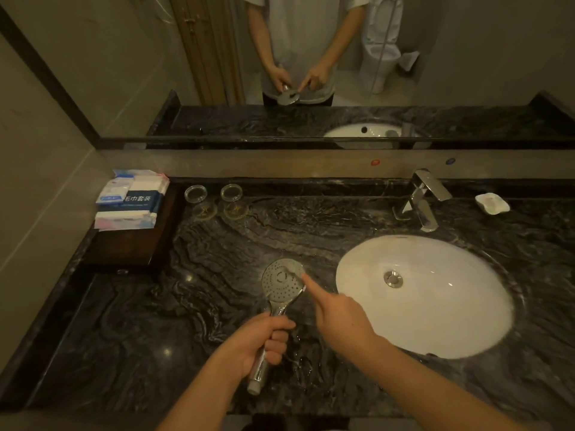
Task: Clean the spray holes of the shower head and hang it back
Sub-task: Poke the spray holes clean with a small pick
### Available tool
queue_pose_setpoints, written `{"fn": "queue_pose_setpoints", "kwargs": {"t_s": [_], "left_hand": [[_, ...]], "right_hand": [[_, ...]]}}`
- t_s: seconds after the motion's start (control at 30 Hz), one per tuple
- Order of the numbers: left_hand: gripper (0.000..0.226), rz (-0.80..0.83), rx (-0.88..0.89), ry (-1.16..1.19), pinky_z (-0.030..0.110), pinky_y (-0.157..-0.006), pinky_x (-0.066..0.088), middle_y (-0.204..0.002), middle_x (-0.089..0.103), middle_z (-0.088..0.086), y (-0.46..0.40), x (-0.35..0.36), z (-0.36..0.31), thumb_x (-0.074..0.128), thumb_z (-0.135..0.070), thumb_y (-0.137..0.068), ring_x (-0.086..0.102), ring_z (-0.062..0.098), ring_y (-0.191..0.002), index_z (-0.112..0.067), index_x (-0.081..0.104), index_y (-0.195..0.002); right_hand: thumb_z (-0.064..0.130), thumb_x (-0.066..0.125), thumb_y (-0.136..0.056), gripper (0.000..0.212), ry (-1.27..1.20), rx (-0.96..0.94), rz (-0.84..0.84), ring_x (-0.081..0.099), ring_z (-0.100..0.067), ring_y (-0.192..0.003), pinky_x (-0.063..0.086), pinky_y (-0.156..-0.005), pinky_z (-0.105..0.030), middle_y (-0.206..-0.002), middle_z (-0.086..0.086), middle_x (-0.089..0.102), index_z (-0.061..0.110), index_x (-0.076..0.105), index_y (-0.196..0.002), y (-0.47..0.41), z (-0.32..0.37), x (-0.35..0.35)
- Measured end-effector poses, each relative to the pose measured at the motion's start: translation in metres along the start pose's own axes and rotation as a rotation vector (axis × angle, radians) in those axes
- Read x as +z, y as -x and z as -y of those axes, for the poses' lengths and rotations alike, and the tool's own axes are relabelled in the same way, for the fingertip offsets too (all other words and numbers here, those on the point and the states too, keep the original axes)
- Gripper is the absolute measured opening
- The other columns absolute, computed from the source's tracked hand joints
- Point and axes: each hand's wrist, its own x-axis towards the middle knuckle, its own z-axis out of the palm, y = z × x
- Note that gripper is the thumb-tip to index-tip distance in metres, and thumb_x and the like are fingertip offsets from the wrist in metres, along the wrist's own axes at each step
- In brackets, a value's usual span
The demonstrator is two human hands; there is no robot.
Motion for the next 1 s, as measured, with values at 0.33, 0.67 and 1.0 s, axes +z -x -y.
{"fn": "queue_pose_setpoints", "kwargs": {"t_s": [0.33,0.67,1.0], "left_hand": [[0.018,-0.104,0.077,-0.276,0.017,-0.036,0.025,-0.056,0.038,0.0,0.006,0.005,0.001,0.056,-0.003,-0.093,0.03,0.009,-0.04,-0.017,0.044,-0.093],[0.015,-0.211,0.174,-0.628,0.021,-0.039,0.031,-0.054,0.043,0.001,0.007,0.003,0.0,0.049,-0.005,-0.091,0.037,0.011,-0.039,-0.016,0.054,-0.099],[0.014,-0.169,0.144,-0.494,0.02,-0.04,0.028,-0.053,0.042,0.0,0.006,0.01,-0.002,0.052,-0.003,-0.09,0.033,0.01,-0.04,-0.017,0.05,-0.091]], "right_hand": [[0.024,0.039,-0.101,0.069,-0.016,0.039,-0.008,0.064,-0.028,-0.076,0.052,-0.071,-0.039,-0.085,-0.011,0.067,0.053,0.001,-0.151,-0.004,-0.006,-0.006],[0.028,0.036,-0.103,0.063,-0.03,-0.015,0.007,0.066,-0.031,-0.078,0.053,-0.073,-0.038,-0.088,-0.013,0.069,0.053,0.004,-0.151,-0.012,-0.005,-0.013],[0.025,0.038,-0.102,0.067,-0.018,0.026,-0.011,0.065,-0.029,-0.073,0.055,-0.07,-0.041,-0.084,-0.012,0.067,0.052,0.002,-0.151,-0.016,-0.01,-0.01]]}}
